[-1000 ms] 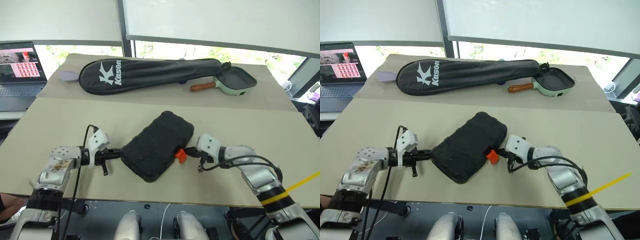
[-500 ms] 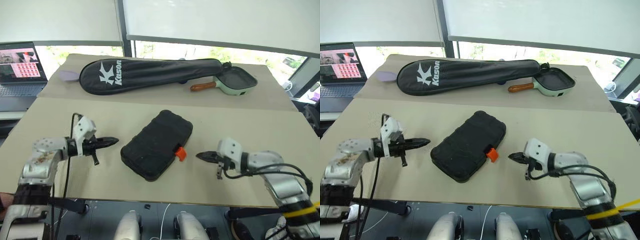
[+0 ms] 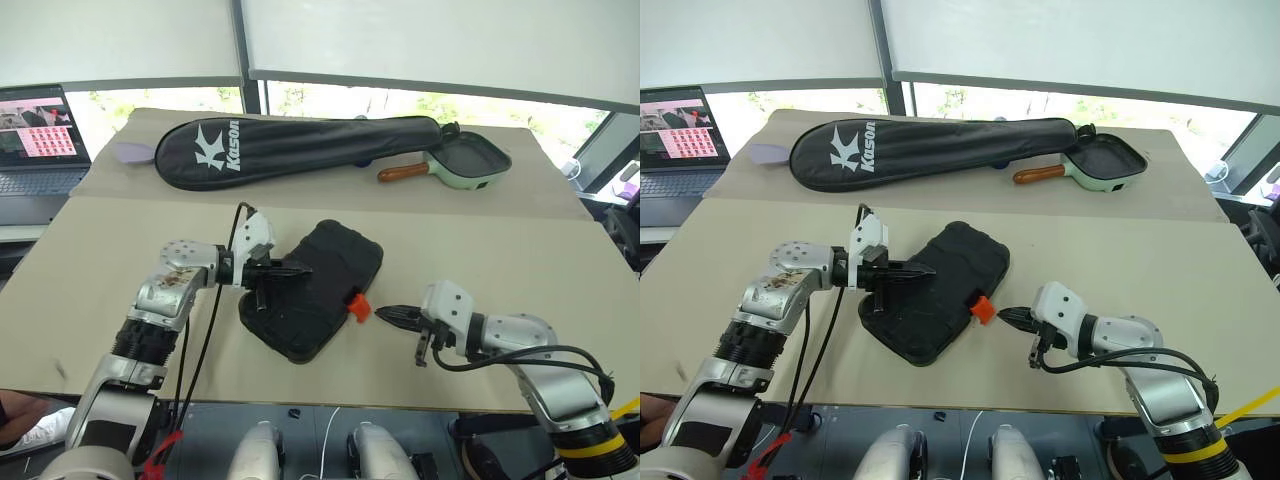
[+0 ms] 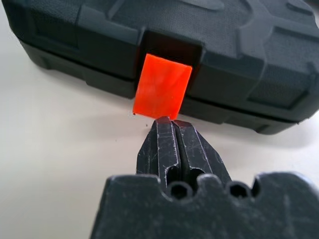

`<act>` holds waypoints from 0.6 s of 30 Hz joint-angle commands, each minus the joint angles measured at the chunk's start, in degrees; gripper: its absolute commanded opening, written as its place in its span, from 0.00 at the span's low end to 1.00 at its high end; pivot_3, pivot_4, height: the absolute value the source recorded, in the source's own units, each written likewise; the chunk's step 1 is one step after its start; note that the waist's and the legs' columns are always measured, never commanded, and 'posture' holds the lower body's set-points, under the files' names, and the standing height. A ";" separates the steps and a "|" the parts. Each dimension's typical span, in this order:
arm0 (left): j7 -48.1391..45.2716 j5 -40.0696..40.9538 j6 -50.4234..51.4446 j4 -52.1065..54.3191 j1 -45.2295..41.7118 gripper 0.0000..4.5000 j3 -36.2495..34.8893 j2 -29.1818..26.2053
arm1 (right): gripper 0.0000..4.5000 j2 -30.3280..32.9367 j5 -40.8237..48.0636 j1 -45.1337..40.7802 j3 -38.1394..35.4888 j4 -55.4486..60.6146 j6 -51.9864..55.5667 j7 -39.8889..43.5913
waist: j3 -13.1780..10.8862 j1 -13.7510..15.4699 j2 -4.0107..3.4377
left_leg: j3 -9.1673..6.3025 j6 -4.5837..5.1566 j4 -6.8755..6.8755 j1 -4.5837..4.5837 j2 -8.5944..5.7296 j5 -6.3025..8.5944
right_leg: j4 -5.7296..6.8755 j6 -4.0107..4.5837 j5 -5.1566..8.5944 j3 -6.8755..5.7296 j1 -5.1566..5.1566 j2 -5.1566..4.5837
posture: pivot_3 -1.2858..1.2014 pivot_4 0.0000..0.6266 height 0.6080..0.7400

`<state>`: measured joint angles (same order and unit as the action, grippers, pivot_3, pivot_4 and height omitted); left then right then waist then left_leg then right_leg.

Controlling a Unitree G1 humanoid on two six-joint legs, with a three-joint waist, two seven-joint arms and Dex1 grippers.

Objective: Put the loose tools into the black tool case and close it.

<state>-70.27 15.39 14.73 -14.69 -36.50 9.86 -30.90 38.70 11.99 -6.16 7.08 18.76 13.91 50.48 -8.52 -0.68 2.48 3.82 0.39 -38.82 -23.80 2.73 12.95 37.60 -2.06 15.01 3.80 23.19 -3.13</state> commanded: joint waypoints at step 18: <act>-0.60 -3.15 -8.38 -8.08 1.57 0.01 0.92 1.23 | 0.00 -2.67 -2.27 -5.99 4.26 -3.41 1.46 -0.10 | 0.02 0.01 -0.03 | 0.00 0.00 -0.01 0.05 0.00 0.00 | 0.02 0.00 0.00 -0.01 -0.05 -0.01 | 0.52 0.24 1.00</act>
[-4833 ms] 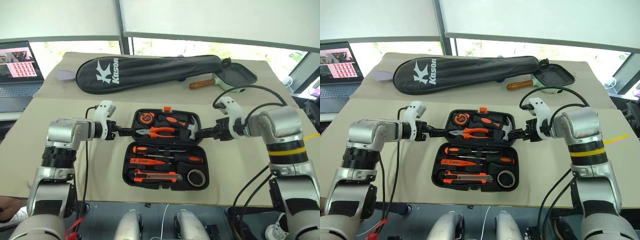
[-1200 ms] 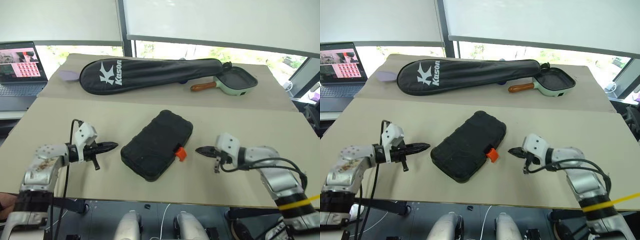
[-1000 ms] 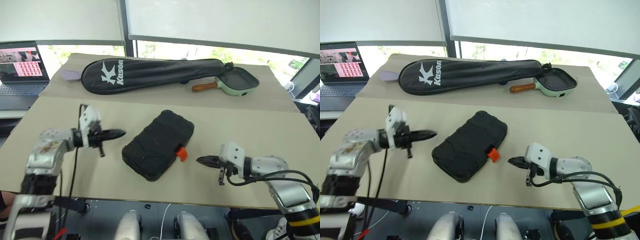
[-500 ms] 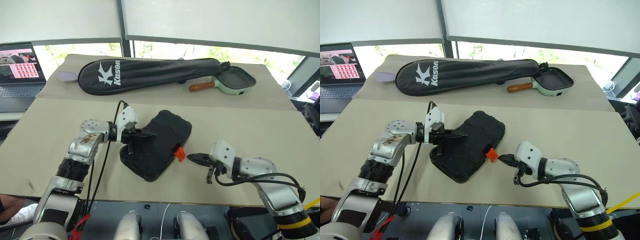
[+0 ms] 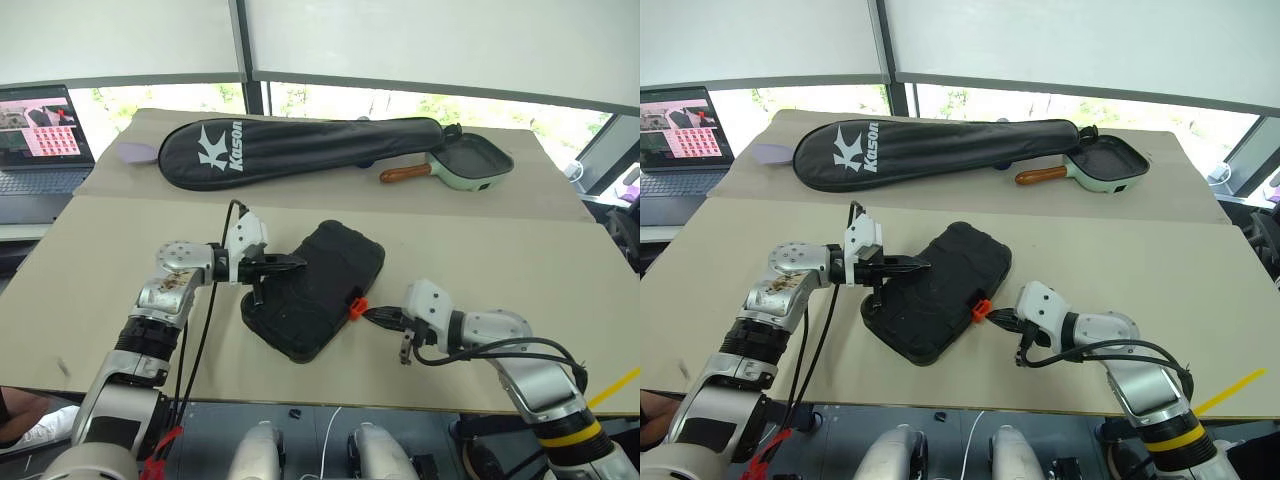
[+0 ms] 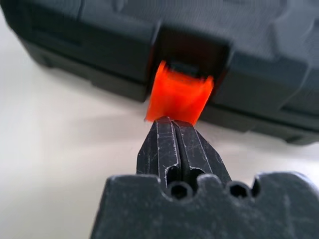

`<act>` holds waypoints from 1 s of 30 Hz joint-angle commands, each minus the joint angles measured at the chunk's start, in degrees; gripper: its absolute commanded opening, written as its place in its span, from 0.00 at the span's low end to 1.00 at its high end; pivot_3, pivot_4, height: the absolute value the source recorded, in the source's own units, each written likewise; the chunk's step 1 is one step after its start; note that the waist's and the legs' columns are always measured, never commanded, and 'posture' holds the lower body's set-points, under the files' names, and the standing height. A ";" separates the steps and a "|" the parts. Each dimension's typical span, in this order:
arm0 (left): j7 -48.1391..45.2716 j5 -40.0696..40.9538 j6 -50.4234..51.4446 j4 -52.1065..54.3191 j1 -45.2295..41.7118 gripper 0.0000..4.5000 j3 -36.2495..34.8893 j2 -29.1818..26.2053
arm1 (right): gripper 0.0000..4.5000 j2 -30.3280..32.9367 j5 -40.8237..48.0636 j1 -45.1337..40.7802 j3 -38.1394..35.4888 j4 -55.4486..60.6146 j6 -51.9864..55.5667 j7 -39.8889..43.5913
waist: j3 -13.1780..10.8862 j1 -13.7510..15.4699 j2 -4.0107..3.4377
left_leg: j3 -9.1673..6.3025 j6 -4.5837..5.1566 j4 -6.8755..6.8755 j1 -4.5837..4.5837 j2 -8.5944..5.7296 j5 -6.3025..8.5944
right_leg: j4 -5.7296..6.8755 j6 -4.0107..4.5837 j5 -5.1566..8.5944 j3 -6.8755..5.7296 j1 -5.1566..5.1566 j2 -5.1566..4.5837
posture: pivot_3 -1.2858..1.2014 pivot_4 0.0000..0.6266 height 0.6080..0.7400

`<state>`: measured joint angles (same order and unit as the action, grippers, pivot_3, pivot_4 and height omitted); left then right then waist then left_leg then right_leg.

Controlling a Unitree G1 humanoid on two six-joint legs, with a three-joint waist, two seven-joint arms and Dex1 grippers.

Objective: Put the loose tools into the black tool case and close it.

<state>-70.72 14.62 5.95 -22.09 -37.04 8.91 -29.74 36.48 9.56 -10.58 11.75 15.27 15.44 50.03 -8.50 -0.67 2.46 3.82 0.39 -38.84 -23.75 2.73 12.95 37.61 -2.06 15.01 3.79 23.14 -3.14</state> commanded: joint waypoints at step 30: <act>0.54 -5.18 10.00 10.99 4.82 0.01 5.64 0.37 | 0.00 -3.91 2.98 -3.38 -1.38 0.07 2.31 -0.15 | 0.08 -0.24 -0.12 | 0.02 0.00 0.04 0.03 0.01 0.00 | -0.01 0.00 0.00 0.01 0.00 0.00 | 0.52 0.24 1.00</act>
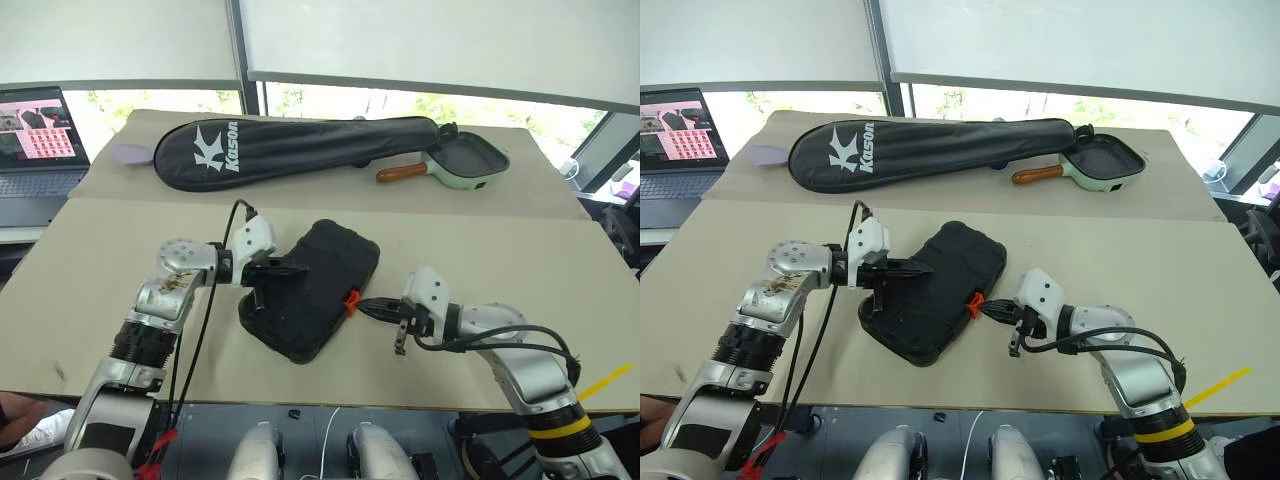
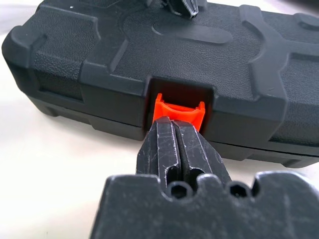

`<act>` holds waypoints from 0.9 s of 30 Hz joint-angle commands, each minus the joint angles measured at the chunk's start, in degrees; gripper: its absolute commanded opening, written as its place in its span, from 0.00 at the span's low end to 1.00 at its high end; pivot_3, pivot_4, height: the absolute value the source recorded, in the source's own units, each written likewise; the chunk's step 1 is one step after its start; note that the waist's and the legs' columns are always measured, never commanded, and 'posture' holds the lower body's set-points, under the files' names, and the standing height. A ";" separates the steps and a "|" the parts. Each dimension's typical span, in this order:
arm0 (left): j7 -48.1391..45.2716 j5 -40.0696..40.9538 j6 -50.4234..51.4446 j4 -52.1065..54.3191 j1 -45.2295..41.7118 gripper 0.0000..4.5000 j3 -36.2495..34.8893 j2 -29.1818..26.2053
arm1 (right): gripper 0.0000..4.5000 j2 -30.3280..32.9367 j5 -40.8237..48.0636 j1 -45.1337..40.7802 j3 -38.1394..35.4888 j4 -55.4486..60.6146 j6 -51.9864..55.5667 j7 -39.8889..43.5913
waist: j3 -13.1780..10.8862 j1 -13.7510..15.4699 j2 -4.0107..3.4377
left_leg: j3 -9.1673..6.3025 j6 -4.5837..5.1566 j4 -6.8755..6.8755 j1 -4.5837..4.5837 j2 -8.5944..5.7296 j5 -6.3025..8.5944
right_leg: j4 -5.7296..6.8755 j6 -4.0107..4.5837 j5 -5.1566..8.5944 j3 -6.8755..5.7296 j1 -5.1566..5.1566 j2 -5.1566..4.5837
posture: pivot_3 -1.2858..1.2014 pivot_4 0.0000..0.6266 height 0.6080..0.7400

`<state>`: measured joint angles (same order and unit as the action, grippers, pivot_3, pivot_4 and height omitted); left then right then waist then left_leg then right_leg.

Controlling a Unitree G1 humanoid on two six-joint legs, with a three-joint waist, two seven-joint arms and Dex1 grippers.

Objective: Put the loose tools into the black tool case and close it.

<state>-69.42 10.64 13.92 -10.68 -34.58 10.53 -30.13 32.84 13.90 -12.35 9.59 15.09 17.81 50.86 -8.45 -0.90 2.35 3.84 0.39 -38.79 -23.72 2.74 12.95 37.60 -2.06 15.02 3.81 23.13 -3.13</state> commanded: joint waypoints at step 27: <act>-0.36 -1.93 4.92 1.58 4.60 0.01 4.55 -1.04 | 0.00 -4.46 -3.39 -8.59 4.74 -3.44 1.60 0.92 | 0.08 -0.31 -0.10 | 0.00 0.00 0.04 0.45 0.07 0.00 | 0.03 0.07 0.04 0.05 -0.30 0.07 | 0.52 0.24 1.00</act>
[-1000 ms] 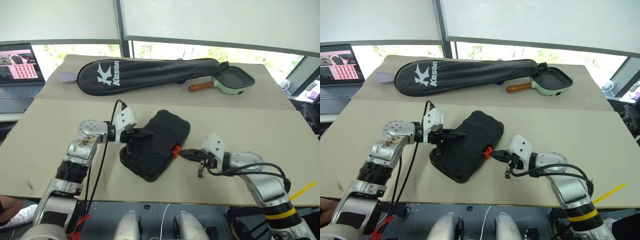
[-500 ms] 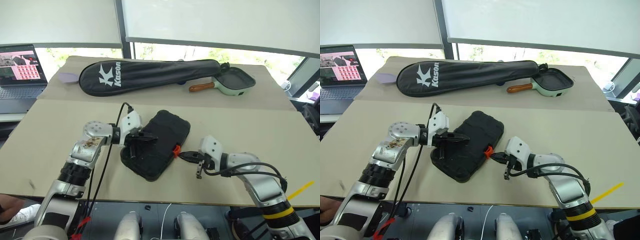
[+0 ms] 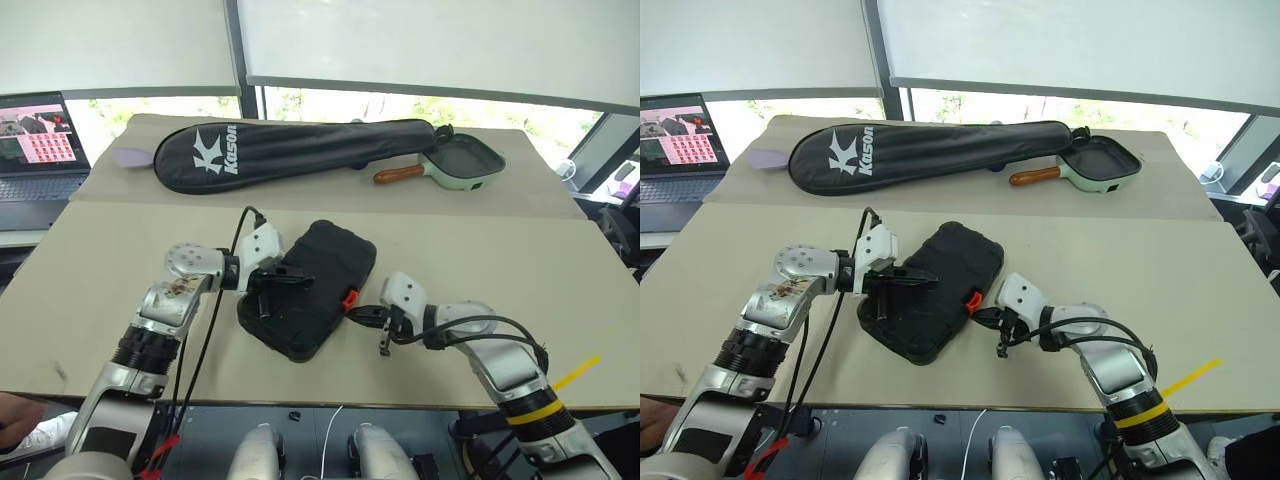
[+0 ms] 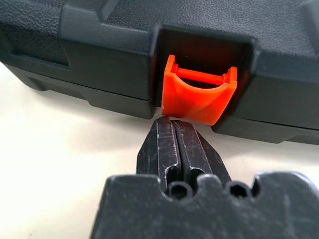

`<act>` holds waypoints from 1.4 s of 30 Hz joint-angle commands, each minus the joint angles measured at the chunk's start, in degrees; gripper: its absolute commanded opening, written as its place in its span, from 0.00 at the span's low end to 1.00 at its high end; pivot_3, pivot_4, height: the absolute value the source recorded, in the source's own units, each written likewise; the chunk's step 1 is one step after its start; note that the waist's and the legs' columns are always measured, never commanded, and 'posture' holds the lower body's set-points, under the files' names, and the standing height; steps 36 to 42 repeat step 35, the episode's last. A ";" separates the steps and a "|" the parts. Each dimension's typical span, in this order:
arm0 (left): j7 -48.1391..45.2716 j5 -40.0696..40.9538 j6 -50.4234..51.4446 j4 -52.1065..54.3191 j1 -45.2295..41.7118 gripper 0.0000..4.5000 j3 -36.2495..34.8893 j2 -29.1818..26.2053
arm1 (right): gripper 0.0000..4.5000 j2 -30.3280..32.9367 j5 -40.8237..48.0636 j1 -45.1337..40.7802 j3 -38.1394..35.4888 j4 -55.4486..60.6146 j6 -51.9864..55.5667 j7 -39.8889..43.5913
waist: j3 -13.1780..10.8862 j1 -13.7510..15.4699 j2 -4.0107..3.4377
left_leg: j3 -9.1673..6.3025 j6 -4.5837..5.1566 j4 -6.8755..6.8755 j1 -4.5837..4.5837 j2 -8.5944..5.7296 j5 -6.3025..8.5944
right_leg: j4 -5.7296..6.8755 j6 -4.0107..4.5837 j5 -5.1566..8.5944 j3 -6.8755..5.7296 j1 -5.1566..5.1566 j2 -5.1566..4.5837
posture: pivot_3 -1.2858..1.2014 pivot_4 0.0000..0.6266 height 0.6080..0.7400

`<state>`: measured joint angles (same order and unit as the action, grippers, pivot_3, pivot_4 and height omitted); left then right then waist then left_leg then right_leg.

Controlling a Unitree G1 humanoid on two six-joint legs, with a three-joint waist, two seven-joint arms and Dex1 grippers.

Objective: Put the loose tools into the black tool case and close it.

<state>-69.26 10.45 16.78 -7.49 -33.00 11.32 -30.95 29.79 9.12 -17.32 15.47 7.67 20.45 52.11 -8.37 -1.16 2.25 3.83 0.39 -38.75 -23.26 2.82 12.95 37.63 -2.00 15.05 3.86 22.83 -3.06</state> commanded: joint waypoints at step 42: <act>9.87 9.34 -15.07 9.41 40.17 1.00 -32.65 -11.07 | 0.99 11.97 11.63 9.49 -22.80 -14.29 -31.19 18.91 | -0.21 0.67 0.09 | -0.03 -0.01 0.64 -0.14 0.04 0.00 | -0.54 0.02 -0.01 0.05 0.30 -0.35 | 0.52 0.24 1.00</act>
